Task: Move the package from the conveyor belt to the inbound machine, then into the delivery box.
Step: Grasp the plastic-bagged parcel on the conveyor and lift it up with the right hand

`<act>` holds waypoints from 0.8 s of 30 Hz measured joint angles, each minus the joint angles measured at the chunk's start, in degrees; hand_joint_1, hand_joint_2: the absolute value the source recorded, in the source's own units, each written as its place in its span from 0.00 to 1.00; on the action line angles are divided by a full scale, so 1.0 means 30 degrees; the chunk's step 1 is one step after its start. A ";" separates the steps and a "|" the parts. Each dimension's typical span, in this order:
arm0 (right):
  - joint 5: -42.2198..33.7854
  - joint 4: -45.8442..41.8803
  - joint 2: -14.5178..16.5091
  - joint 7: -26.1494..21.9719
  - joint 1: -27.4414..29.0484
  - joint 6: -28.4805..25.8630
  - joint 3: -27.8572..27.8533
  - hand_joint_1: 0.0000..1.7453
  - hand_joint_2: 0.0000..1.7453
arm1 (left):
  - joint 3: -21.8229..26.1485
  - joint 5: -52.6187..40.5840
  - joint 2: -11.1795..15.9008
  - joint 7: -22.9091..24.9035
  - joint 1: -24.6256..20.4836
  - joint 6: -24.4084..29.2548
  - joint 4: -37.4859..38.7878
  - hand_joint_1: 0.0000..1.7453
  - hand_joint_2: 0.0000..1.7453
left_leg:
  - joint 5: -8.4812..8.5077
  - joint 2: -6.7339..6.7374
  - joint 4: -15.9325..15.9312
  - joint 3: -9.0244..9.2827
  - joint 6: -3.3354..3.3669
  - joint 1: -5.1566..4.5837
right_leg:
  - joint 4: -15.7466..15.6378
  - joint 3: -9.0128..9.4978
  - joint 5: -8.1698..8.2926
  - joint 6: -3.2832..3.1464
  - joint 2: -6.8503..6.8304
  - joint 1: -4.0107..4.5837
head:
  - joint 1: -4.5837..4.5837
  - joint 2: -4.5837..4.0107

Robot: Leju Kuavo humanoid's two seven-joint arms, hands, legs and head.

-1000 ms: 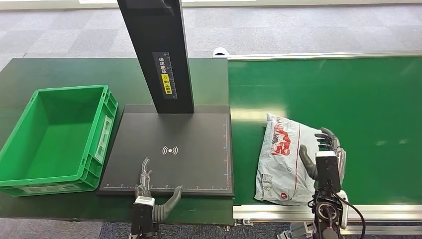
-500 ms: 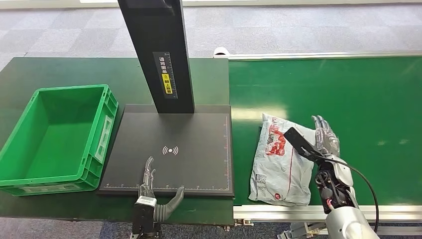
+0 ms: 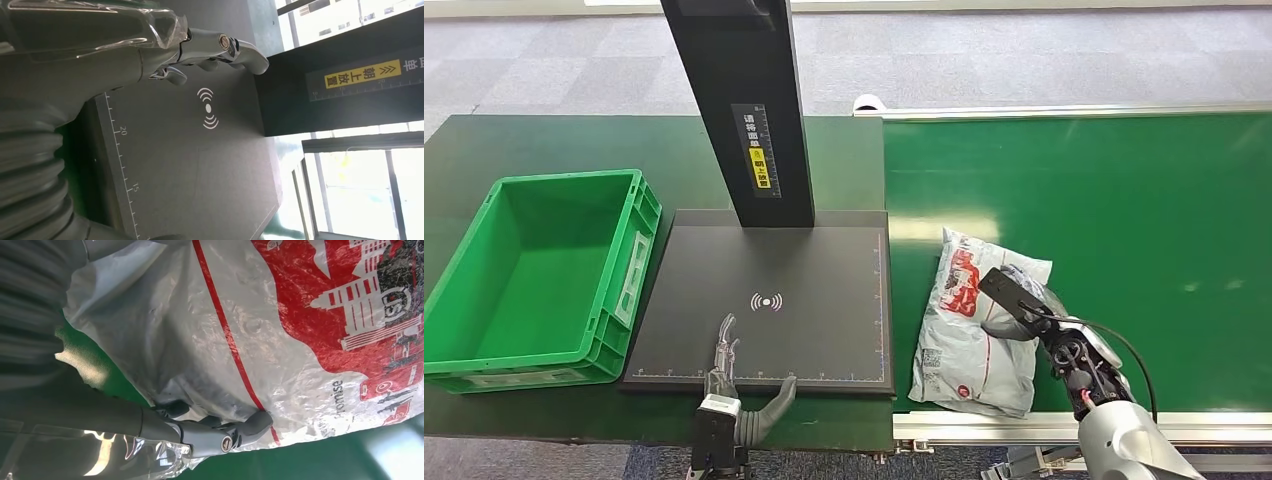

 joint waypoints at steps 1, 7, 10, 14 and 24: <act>-0.0013 0.0084 0.0011 -0.0029 -0.0032 0.0044 -0.0040 0.00 1.00 | -0.0016 0.0000 0.0005 0.0000 -0.0005 -0.0002 0.0004 0.00 1.00 | 0.0000 0.0000 0.0000 0.0001 0.0000 0.0000 | 0.0000 0.0000 0.0000 0.0000 0.0000 0.0000 | 0.0000 0.0000; -0.0075 0.0381 0.0069 -0.0056 -0.0144 0.0102 -0.0122 0.00 1.00 | -0.0064 0.0000 0.0036 0.0000 -0.0026 -0.0005 0.0029 0.00 1.00 | 0.0000 -0.0002 0.0000 0.0002 0.0000 0.0000 | 0.0000 0.0002 0.0000 0.0000 0.0000 0.0000 | 0.0000 -0.0002; -0.0075 0.0465 0.0108 -0.0062 -0.0160 0.0102 -0.0171 0.00 1.00 | -0.0078 0.0000 0.0047 0.0000 -0.0033 -0.0005 0.0033 0.00 1.00 | 0.0001 -0.0002 0.0000 0.0004 0.0000 0.0000 | 0.0000 0.0005 0.0000 0.0000 0.0000 0.0000 | 0.0002 0.0002; -0.0450 0.0609 0.0153 -0.0049 -0.0175 0.1241 -0.0346 0.22 1.00 | -0.0097 0.0000 0.0051 0.0000 -0.0045 -0.0027 0.0038 0.00 1.00 | 0.0000 -0.0005 0.0000 0.0009 0.0000 0.0000 | 0.0000 0.0007 0.0000 0.0000 0.0000 0.0000 | 0.0002 -0.0002; -0.2129 0.0814 0.0226 0.1206 -0.0058 0.2931 -0.1849 1.00 1.00 | -0.0224 0.0067 0.0078 0.0000 -0.0243 -0.0026 0.0206 0.00 1.00 | -0.0011 0.0009 0.0000 0.0113 -0.0001 0.0003 | -0.0004 0.0101 -0.0009 0.0001 0.0003 0.0003 | 0.0000 0.0000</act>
